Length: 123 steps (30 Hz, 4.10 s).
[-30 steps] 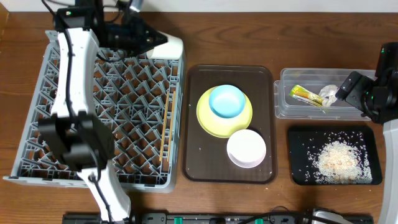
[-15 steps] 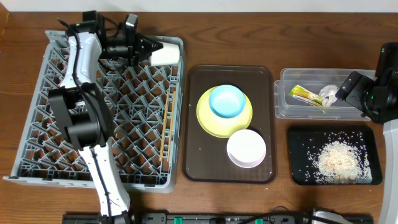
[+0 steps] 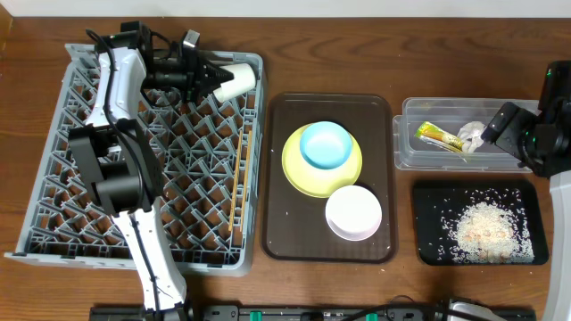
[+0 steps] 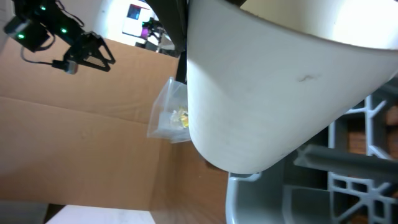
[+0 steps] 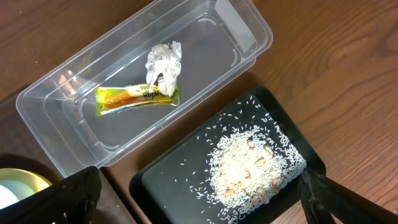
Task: Sort waste into correct bins and load items into the dishwasher
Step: 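Lower the white cup into the rack's far edge and release it, then move the left gripper over the white plate on the brown tray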
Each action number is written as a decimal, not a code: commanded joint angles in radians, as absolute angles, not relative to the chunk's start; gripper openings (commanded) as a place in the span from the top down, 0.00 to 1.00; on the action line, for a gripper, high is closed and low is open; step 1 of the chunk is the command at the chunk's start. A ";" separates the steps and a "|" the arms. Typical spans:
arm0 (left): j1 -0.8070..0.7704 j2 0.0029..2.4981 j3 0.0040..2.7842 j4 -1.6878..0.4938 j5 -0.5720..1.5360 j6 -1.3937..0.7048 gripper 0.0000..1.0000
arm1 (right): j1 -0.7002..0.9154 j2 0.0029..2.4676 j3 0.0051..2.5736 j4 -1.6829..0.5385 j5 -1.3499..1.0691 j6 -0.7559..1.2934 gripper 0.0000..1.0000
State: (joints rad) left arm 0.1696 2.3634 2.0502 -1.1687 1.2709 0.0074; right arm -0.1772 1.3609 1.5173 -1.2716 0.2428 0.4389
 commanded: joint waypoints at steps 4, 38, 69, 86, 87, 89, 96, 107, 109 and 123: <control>0.210 2.381 2.033 -1.223 1.010 0.015 0.92 | -0.183 1.360 1.523 -1.273 0.250 0.432 0.01; 0.173 2.381 2.014 -1.278 1.306 0.276 0.92 | -0.183 1.360 1.523 -1.273 0.250 0.432 0.01; 0.239 2.383 1.855 -1.093 1.414 0.287 0.92 | -0.183 1.360 1.523 -1.273 0.250 0.432 0.01; 0.233 2.383 1.855 -1.016 1.549 0.295 0.92 | -0.183 1.360 1.523 -1.273 0.250 0.432 0.01; 0.232 2.383 1.855 -1.014 1.554 0.295 0.92 | -0.183 1.360 1.523 -1.273 0.250 0.432 0.01; 0.229 2.383 1.855 -1.007 1.555 0.295 0.92 | -0.183 1.360 1.523 -1.273 0.250 0.432 0.01; 0.228 2.383 1.855 -1.013 1.455 0.293 0.92 | -0.183 1.360 1.523 -1.273 0.250 0.432 0.01; 0.275 2.374 1.855 -1.137 1.102 0.204 0.87 | -0.183 1.360 1.523 -1.273 0.250 0.432 0.01; 0.287 2.361 1.858 -1.158 1.101 0.204 0.68 | -0.183 1.360 1.523 -1.273 0.250 0.432 0.01; 0.317 2.009 1.859 -1.192 0.732 -0.002 0.35 | -0.183 1.360 1.523 -1.273 0.250 0.432 0.01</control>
